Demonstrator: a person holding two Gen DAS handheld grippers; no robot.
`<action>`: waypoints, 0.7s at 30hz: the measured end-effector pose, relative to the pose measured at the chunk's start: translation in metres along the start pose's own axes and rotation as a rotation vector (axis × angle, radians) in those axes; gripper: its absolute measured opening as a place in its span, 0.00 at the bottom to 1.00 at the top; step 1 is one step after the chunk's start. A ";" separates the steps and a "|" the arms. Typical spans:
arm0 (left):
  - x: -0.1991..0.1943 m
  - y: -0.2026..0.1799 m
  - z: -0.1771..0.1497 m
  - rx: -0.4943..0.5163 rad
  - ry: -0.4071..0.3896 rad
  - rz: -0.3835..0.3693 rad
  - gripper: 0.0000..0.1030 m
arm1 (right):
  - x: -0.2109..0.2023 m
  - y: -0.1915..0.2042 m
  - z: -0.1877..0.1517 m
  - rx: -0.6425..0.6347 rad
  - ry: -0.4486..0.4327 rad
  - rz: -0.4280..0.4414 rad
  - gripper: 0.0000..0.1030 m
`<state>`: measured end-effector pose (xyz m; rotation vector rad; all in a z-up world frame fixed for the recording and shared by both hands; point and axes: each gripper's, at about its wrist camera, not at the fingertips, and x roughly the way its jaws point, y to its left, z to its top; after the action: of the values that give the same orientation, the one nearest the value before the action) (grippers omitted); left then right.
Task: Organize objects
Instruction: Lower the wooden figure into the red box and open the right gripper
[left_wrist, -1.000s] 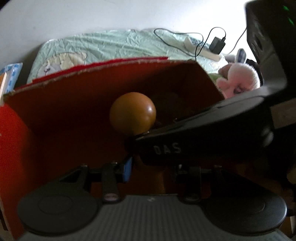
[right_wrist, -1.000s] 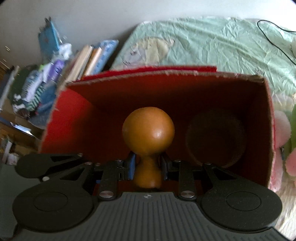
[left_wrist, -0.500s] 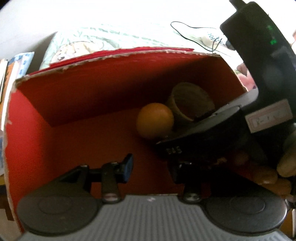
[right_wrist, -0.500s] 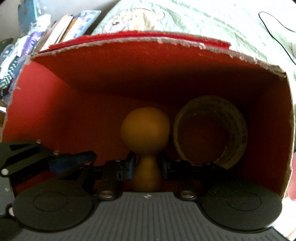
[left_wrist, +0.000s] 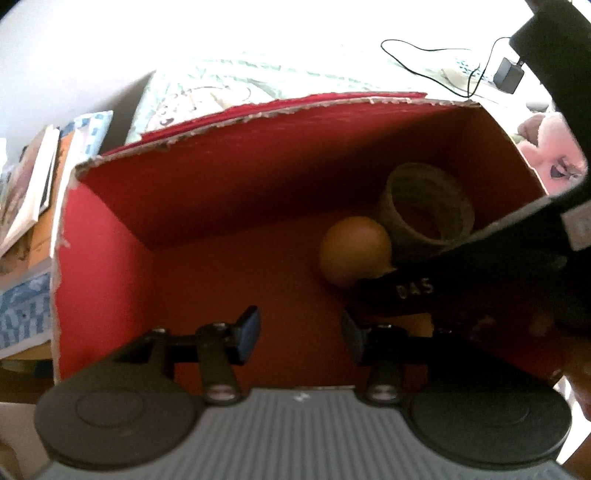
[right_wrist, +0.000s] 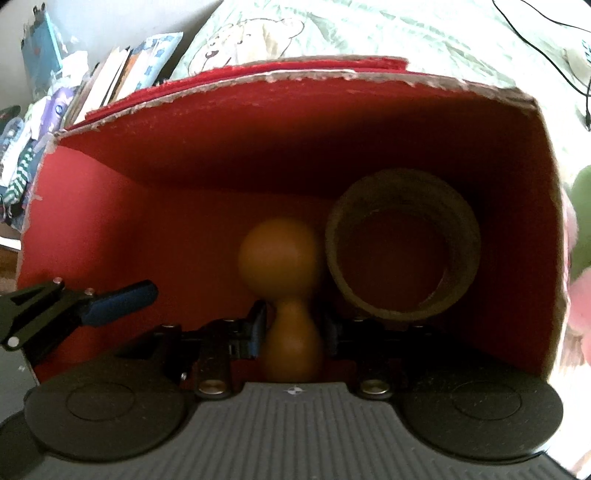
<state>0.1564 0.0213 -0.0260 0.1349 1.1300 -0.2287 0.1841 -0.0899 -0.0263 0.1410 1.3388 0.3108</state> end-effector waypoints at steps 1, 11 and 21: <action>-0.001 -0.001 0.000 0.002 -0.003 0.011 0.49 | -0.002 -0.001 -0.003 0.005 -0.007 0.003 0.33; -0.019 0.000 0.002 0.007 -0.039 0.095 0.54 | -0.040 -0.009 -0.017 0.055 -0.136 0.013 0.33; -0.042 -0.008 -0.007 0.011 -0.089 0.151 0.58 | -0.061 0.001 -0.030 0.091 -0.235 0.042 0.33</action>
<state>0.1317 0.0202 0.0090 0.2169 1.0255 -0.1052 0.1427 -0.1096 0.0236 0.2735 1.1179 0.2600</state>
